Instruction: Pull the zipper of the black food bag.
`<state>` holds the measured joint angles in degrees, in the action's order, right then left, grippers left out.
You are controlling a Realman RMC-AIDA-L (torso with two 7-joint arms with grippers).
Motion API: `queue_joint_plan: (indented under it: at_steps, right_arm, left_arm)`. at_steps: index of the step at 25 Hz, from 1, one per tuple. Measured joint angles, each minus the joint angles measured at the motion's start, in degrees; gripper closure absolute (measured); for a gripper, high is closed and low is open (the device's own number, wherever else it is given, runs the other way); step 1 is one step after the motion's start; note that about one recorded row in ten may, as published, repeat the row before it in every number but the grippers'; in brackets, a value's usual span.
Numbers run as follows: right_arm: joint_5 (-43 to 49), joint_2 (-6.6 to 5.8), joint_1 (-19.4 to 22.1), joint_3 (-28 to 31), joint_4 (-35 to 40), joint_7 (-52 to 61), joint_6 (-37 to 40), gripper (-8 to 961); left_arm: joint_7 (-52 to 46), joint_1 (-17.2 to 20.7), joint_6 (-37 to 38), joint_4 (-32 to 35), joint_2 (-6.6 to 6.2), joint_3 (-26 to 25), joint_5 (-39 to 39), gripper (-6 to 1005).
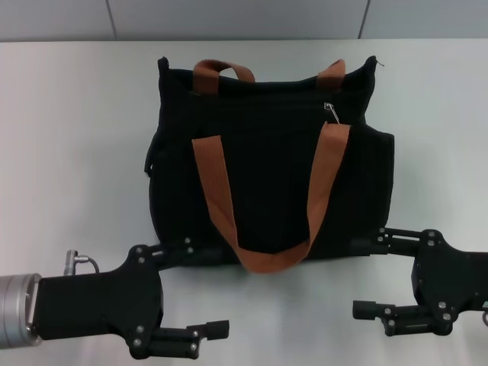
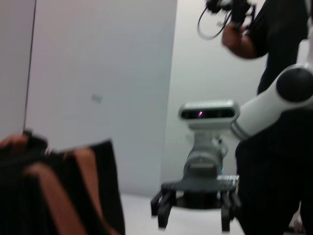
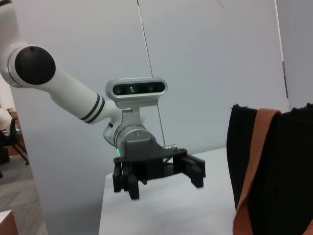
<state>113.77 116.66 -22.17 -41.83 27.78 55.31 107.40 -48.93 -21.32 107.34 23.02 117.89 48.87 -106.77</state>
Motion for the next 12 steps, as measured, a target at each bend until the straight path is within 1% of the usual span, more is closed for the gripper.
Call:
queue_joint_plan:
  at_steps: [6, 12]
  right_arm:
    - [0.1, 0.12, -0.3, 0.0, -1.4, -1.3, -0.5, 178]
    - [0.8, 0.32, -0.4, 0.0, -1.4, -1.4, -0.6, 178]
  left_arm:
    - [-0.2, 0.1, -0.8, 0.0, -0.45, -0.2, -1.2, 167]
    - [-0.4, -0.1, -0.8, 0.1, -0.56, -0.2, -1.3, 167]
